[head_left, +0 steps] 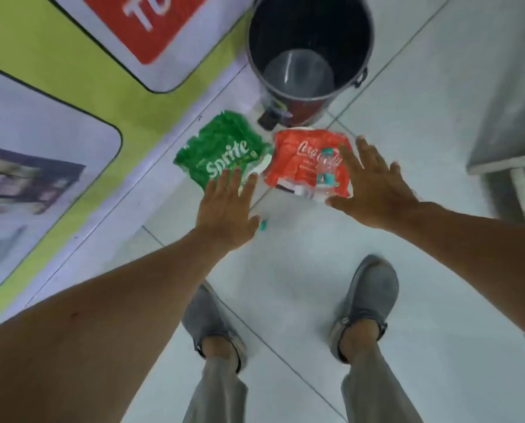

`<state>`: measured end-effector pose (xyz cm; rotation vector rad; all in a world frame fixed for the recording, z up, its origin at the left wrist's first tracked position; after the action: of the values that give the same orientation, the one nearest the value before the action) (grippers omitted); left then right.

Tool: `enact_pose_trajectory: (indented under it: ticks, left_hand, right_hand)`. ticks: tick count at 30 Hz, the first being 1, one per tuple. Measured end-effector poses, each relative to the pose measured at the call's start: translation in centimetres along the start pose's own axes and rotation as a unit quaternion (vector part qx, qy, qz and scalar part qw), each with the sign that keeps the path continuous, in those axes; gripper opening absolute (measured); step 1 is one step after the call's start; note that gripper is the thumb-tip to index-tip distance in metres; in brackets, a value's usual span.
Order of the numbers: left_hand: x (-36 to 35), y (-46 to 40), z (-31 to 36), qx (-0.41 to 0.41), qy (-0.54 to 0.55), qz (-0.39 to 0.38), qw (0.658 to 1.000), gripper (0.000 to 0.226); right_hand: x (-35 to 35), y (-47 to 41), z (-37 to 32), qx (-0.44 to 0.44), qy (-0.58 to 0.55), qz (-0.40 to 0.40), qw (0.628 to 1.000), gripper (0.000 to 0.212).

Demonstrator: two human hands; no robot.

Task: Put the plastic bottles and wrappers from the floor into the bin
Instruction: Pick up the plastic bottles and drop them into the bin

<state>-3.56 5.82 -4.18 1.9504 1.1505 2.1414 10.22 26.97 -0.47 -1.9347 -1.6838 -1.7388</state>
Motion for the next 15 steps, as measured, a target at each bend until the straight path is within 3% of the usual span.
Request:
enact_pose_trajectory:
  ticks: [7,15]
  left_hand:
    - [-12.2,-1.5,1.8,-0.023,-0.015,-0.058,0.998,0.083]
    - [-14.9,-2.3,2.5,-0.037,-0.046,-0.051,0.997,0.077]
  right_hand:
    - [-7.7,-4.0,3.4,-0.015,-0.020,0.039,0.999,0.101]
    - [-11.9,-5.2,3.0,0.010,0.004,0.048,0.999,0.101]
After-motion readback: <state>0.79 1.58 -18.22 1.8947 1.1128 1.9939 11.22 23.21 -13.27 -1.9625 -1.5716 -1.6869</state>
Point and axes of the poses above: each hand's wrist, its own y-axis away from the middle knuckle, its own x-axis out of the back of the hand, z = x × y, the point moved 8 cm from there along -y, towards the middle knuckle, and after that the axes turned 11 degrees about -y, right-handed, at the moved point
